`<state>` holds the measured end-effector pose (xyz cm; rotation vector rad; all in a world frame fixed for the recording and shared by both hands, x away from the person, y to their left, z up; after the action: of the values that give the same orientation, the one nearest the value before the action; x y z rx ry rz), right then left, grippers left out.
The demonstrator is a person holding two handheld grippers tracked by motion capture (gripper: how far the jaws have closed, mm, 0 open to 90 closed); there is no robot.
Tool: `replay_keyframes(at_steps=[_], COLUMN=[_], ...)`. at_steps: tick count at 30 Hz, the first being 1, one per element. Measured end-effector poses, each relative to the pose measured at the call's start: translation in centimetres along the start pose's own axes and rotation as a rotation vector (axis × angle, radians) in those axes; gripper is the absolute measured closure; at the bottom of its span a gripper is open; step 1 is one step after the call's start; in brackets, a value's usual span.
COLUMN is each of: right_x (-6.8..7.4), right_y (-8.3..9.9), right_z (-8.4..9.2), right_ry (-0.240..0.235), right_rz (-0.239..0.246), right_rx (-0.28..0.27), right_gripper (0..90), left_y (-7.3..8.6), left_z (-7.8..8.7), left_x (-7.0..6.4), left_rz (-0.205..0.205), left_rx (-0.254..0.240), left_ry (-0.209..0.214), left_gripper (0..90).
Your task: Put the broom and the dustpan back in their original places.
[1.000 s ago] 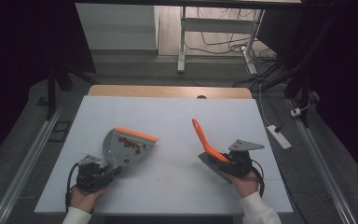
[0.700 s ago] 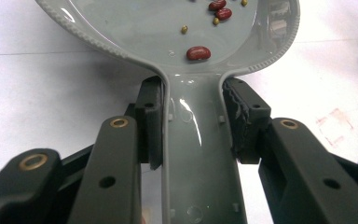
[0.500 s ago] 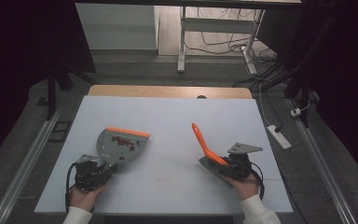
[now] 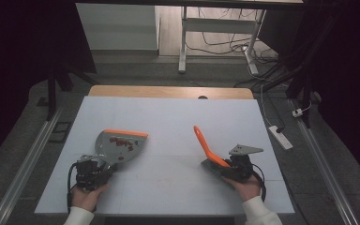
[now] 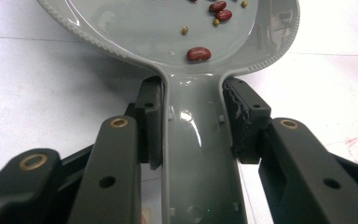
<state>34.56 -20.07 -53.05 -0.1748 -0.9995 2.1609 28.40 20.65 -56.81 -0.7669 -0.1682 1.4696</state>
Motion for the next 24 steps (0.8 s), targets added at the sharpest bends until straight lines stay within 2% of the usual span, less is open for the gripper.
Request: replay_keyframes(at_steps=[10,16,19,24], right_x=[-1.7,-2.5,-2.9,-3.5], right_y=[0.8,0.9,1.0,1.1], right_z=[-0.1,-0.1,-0.1,-0.1], right_ry=[0.024,0.049,0.053,0.065], right_rz=[-0.049,-0.051,-0.061,-0.071], right_rx=[0.017,0.019,0.019,0.019], right_gripper=[70.3,69.4,67.5,63.5], left_y=[0.0,0.1,0.2,0.3], left_z=[-0.2,-0.5,-0.6,-0.8], left_x=[0.1,0.0,-0.2,-0.5], left_rz=[0.013,0.002,0.009,-0.006], left_rx=[0.001,0.012,0.018,0.032], left_ry=[-0.016,-0.031,-0.031,-0.033], left_gripper=[60.6,60.5,60.4,60.0])
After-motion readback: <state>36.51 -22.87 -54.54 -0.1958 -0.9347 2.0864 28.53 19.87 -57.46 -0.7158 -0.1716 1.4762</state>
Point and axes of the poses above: each handheld gripper's, and its own axes: z roughly backward along the jaws, y roughly out of its underside, x roughly to its left, the point moved 6 cm from there along -z, roughly forward along the jaws, and after that the axes turned 6 degrees about x, right-handed, at the moved point
